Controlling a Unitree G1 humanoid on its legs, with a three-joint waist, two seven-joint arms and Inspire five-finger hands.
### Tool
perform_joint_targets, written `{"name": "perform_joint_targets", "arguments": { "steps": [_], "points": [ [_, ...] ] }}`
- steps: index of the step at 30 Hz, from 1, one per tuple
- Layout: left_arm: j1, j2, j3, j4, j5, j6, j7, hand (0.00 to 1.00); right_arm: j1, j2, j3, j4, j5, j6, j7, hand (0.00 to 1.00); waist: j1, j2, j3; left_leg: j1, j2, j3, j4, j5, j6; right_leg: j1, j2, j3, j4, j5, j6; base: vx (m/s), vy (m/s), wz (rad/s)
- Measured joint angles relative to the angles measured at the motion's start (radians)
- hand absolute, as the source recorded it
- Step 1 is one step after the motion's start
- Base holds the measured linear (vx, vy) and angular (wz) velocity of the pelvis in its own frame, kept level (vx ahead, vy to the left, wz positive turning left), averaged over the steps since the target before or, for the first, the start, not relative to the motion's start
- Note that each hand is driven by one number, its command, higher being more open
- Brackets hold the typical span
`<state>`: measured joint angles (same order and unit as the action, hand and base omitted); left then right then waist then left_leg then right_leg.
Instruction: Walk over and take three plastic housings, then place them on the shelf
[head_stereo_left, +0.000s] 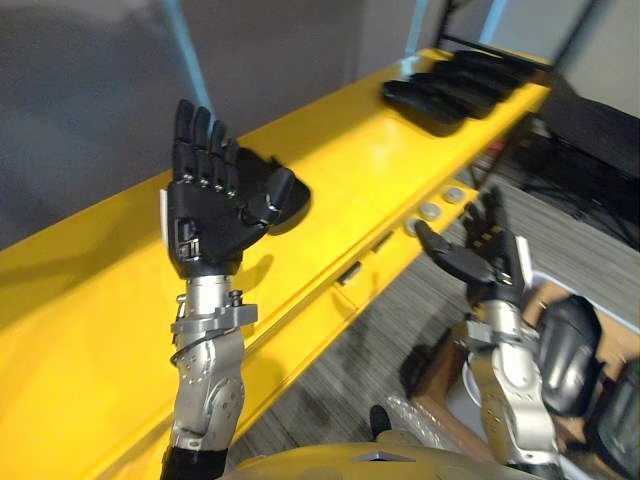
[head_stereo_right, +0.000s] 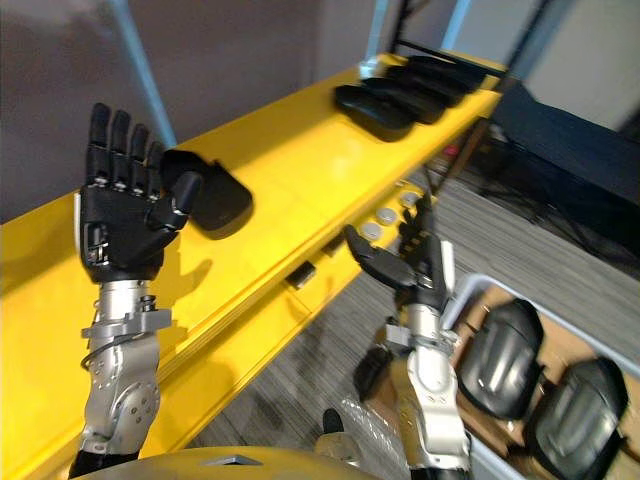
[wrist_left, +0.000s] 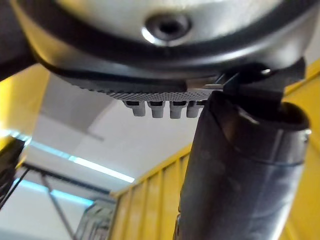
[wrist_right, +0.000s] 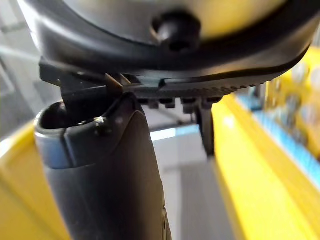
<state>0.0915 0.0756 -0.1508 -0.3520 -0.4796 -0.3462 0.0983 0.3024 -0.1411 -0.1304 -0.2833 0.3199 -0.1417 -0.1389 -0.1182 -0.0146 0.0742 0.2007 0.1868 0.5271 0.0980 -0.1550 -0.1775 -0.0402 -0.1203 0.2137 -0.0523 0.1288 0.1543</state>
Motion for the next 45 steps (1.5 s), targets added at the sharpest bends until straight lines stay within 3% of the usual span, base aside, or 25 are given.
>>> {"name": "perform_joint_targets", "arguments": {
  "steps": [6, 8, 10, 11, 12, 13, 14, 16, 17, 18, 21, 23, 26, 28, 29, 30, 31, 34, 36, 38, 39, 40, 41, 43, 45],
  "points": [
    [-0.017, -0.012, -0.058, 0.073, 0.008, 0.010, 0.088, 1.00, 0.183, 0.038, -0.190, -0.107, -0.022, -0.008, -0.024, 1.00, -0.113, 0.011, -0.004, 0.054, 0.035, 0.199, 0.073, -0.078, -0.018, -0.051, 0.072, 0.178, -0.003, 0.028, 0.003, -0.04, -0.009, -1.01],
    [-0.018, -0.024, -0.077, 0.073, 0.025, 0.010, 0.118, 1.00, 0.201, 0.073, -0.205, -0.114, -0.018, -0.036, -0.035, 1.00, -0.120, 0.016, -0.003, 0.035, 0.034, 0.167, 0.108, -0.102, 0.003, -0.079, 0.090, 0.220, -0.003, 0.039, -0.001, -0.08, -0.063, -0.83],
    [-0.019, -0.039, -0.083, 0.071, 0.029, 0.010, 0.160, 1.00, 0.190, 0.107, -0.176, -0.114, 0.008, -0.067, -0.040, 1.00, -0.105, 0.033, 0.005, -0.043, 0.023, -0.060, 0.186, -0.165, 0.088, -0.120, 0.110, 0.254, -0.001, 0.043, -0.028, -0.12, -0.085, -0.76],
    [-0.017, -0.042, -0.084, 0.069, 0.029, 0.010, 0.169, 1.00, 0.186, 0.114, -0.159, -0.114, 0.014, -0.077, -0.044, 1.00, -0.096, 0.039, 0.012, -0.061, 0.012, -0.130, 0.202, -0.185, 0.111, -0.128, 0.111, 0.254, -0.001, 0.042, -0.035, -0.13, -0.025, -0.69],
    [-0.006, -0.046, -0.085, 0.053, 0.027, 0.015, 0.182, 1.00, 0.174, 0.114, -0.112, -0.114, 0.015, -0.090, -0.055, 1.00, -0.068, 0.063, 0.029, -0.080, -0.011, -0.253, 0.220, -0.229, 0.123, -0.142, 0.116, 0.251, -0.002, 0.038, -0.037, -0.16, 0.046, -0.68],
    [0.008, -0.047, -0.088, 0.030, 0.021, 0.024, 0.178, 1.00, 0.157, 0.115, -0.057, -0.114, 0.015, -0.088, -0.069, 1.00, -0.043, 0.085, 0.041, -0.096, -0.024, -0.303, 0.229, -0.260, 0.101, -0.155, 0.113, 0.239, -0.006, 0.037, -0.036, -0.16, 0.073, -0.53],
    [0.014, -0.047, -0.089, 0.025, 0.021, 0.026, 0.168, 1.00, 0.153, 0.119, -0.026, -0.114, 0.016, -0.085, -0.074, 1.00, -0.035, 0.088, 0.046, -0.102, -0.030, -0.305, 0.234, -0.261, 0.102, -0.157, 0.102, 0.228, -0.008, 0.037, -0.036, -0.13, 0.086, -0.08],
    [0.040, -0.058, -0.106, 0.011, 0.018, 0.029, 0.122, 1.00, 0.146, 0.118, 0.102, -0.110, 0.014, -0.081, -0.111, 1.00, 0.020, 0.110, 0.045, -0.123, -0.034, -0.316, 0.233, -0.249, 0.107, -0.176, 0.079, 0.170, 0.012, 0.017, -0.062, -0.05, 0.042, 0.22],
    [0.040, -0.058, -0.108, 0.005, 0.018, 0.029, 0.114, 1.00, 0.142, 0.118, 0.129, -0.106, 0.009, -0.081, -0.119, 1.00, 0.037, 0.103, 0.048, -0.123, -0.044, -0.320, 0.234, -0.245, 0.100, -0.184, 0.073, 0.161, 0.030, 0.021, -0.056, 0.00, 0.010, 0.47],
    [0.040, -0.060, -0.112, -0.003, 0.007, 0.028, 0.096, 1.00, 0.123, 0.115, 0.171, -0.075, -0.001, -0.080, -0.136, 1.00, 0.063, 0.093, 0.054, -0.125, -0.055, -0.357, 0.248, -0.245, 0.088, -0.184, 0.058, 0.131, 0.067, 0.048, -0.006, 0.02, -0.006, 0.50],
    [0.042, -0.061, -0.117, -0.010, -0.030, 0.018, 0.068, 1.00, 0.083, 0.116, 0.180, -0.014, 0.001, -0.080, -0.166, 1.00, 0.074, 0.101, 0.053, -0.151, -0.044, -0.421, 0.289, -0.250, 0.079, -0.198, 0.060, 0.076, 0.142, 0.013, 0.011, 0.07, -0.026, 0.56],
    [0.042, -0.061, -0.120, -0.015, -0.031, 0.018, 0.061, 1.00, 0.095, 0.122, 0.176, -0.010, 0.002, -0.080, -0.177, 1.00, 0.075, 0.100, 0.056, -0.156, -0.034, -0.441, 0.337, -0.266, 0.072, -0.219, 0.076, 0.054, 0.235, -0.019, 0.001, 0.05, -0.020, 0.20],
    [0.042, -0.058, -0.131, -0.030, -0.054, 0.018, 0.031, 1.00, 0.146, 0.145, 0.139, -0.018, 0.014, -0.114, -0.150, 1.00, 0.070, 0.089, 0.064, -0.131, -0.039, -0.419, 0.388, -0.300, 0.088, -0.221, 0.084, 0.050, 0.305, -0.021, -0.002, -0.05, 0.031, -0.30],
    [0.047, -0.046, -0.146, -0.054, -0.054, 0.016, 0.018, 1.00, 0.157, 0.146, 0.120, -0.018, 0.059, -0.148, -0.111, 1.00, 0.079, 0.058, 0.079, -0.121, -0.054, -0.382, 0.410, -0.326, 0.101, -0.223, 0.062, 0.019, 0.305, -0.019, -0.003, -0.18, 0.067, -0.57],
    [0.057, -0.023, -0.148, -0.057, -0.048, 0.017, 0.011, 1.00, 0.143, 0.144, 0.116, -0.017, 0.095, -0.160, -0.079, 1.00, 0.081, 0.037, 0.078, -0.137, -0.069, -0.356, 0.419, -0.322, 0.120, -0.213, 0.033, 0.001, 0.231, 0.029, -0.019, -0.26, 0.061, -0.59],
    [0.063, -0.019, -0.143, -0.049, -0.030, 0.020, 0.002, 1.00, 0.092, 0.143, 0.115, 0.001, 0.122, -0.187, -0.060, 1.00, 0.087, 0.046, 0.087, -0.160, -0.062, -0.327, 0.416, -0.302, 0.140, -0.243, 0.009, -0.060, 0.253, 0.000, -0.082, -0.28, 0.060, -0.55],
    [0.065, -0.018, -0.136, -0.038, -0.023, 0.023, 0.002, 1.00, 0.050, 0.140, 0.124, 0.027, 0.126, -0.204, -0.058, 1.00, 0.088, 0.046, 0.087, -0.169, -0.054, -0.312, 0.414, -0.290, 0.142, -0.271, -0.002, -0.110, 0.337, -0.027, -0.114, -0.25, 0.048, -0.40],
    [0.078, -0.019, -0.069, 0.004, -0.024, 0.043, -0.005, 1.00, -0.212, 0.097, 0.274, 0.228, 0.098, -0.236, -0.078, 1.00, 0.132, 0.052, 0.087, -0.198, 0.005, -0.295, 0.410, -0.239, 0.126, -0.266, -0.093, -0.311, 0.676, -0.200, -0.213, -0.15, -0.045, -0.28],
    [0.088, -0.019, -0.030, 0.011, -0.031, 0.043, -0.019, 1.00, -0.301, 0.076, 0.398, 0.304, 0.035, -0.227, -0.116, 1.00, 0.176, 0.047, 0.084, -0.229, 0.039, -0.299, 0.432, -0.227, 0.103, -0.227, -0.179, -0.366, 0.758, -0.233, -0.252, -0.06, -0.207, -0.18],
    [0.127, -0.020, -0.005, 0.011, -0.069, 0.042, -0.042, 1.00, -0.327, 0.085, 0.509, 0.328, -0.014, -0.188, -0.125, 1.00, 0.211, 0.028, 0.073, -0.253, 0.060, -0.305, 0.452, -0.213, 0.077, -0.175, -0.268, -0.376, 0.740, -0.213, -0.232, -0.03, -0.314, -0.15],
    [0.149, -0.020, 0.000, 0.020, -0.119, 0.044, -0.062, 1.00, -0.324, 0.092, 0.543, 0.329, -0.049, -0.156, -0.124, 1.00, 0.224, 0.047, 0.066, -0.282, 0.084, -0.327, 0.457, -0.196, 0.048, -0.169, -0.224, -0.394, 0.693, -0.229, -0.182, -0.02, -0.354, -0.22],
    [0.166, -0.039, -0.007, 0.038, -0.160, 0.052, -0.075, 1.00, -0.305, 0.088, 0.550, 0.334, -0.072, -0.128, -0.126, 1.00, 0.227, 0.082, 0.046, -0.296, 0.123, -0.345, 0.405, -0.161, 0.030, -0.170, -0.166, -0.401, 0.627, -0.225, -0.166, 0.00, -0.413, -0.29],
    [0.166, -0.040, -0.008, 0.040, -0.179, 0.059, -0.078, 1.00, -0.300, 0.088, 0.547, 0.339, -0.078, -0.117, -0.130, 1.00, 0.225, 0.083, 0.044, -0.294, 0.134, -0.340, 0.376, -0.136, 0.019, -0.164, -0.149, -0.396, 0.593, -0.232, -0.151, 0.00, -0.407, -0.43],
    [0.159, -0.042, -0.013, 0.049, -0.229, 0.081, -0.088, 1.00, -0.290, 0.071, 0.500, 0.352, -0.076, -0.058, -0.118, 1.00, 0.195, 0.071, 0.038, -0.288, 0.157, -0.324, 0.333, -0.092, -0.018, -0.142, -0.115, -0.410, 0.497, -0.286, -0.015, 0.01, -0.391, -0.53],
    [0.157, -0.056, -0.029, 0.074, -0.232, 0.093, -0.087, 1.00, -0.255, 0.039, 0.433, 0.357, -0.073, -0.039, -0.087, 1.00, 0.163, 0.084, 0.039, -0.282, 0.183, -0.317, 0.346, -0.060, 0.000, -0.104, -0.079, -0.426, 0.423, -0.299, 0.006, -0.01, -0.272, -0.40]
  ]
}}
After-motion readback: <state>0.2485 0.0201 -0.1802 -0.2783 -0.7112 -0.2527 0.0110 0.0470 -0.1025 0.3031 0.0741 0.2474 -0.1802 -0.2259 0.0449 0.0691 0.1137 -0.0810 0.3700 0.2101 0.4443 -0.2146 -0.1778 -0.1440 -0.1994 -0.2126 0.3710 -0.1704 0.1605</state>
